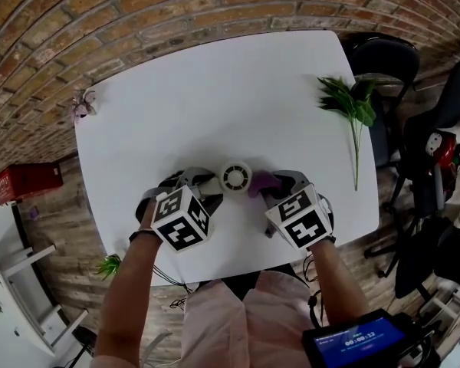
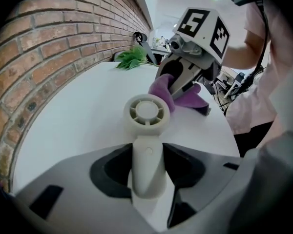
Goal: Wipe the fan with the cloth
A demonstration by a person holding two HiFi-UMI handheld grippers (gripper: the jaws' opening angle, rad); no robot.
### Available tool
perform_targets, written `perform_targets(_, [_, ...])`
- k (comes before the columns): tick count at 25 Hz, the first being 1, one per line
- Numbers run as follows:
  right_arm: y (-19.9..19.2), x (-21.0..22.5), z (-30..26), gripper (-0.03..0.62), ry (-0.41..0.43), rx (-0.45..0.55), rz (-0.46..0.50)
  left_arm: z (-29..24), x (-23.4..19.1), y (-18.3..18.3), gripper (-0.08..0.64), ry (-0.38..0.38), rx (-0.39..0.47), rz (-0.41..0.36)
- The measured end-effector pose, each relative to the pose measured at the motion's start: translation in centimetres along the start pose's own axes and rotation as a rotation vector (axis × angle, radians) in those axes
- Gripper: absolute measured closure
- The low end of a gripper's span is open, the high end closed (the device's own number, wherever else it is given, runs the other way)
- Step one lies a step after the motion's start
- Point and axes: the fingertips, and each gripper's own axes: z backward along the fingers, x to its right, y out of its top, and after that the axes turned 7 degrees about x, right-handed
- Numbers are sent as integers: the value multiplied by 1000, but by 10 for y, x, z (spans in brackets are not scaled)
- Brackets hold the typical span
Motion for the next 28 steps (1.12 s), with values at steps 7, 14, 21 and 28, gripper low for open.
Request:
perform_targets(7, [2,8,0,509,-6,1,10,-1,2,0,367,-25,-25,-61])
perform_targets(14, [6,16,-1,511,0,-7,44,-3,5,1,368,-56,-60,-145])
perform_targets(21, [10,22,-2,511,11,-6,68,-6,9,4,367,-125,-115,-268])
perform_targets(28, [16,24,-6,509,25,0,97,-9,15,8,367,-198,-169,-407])
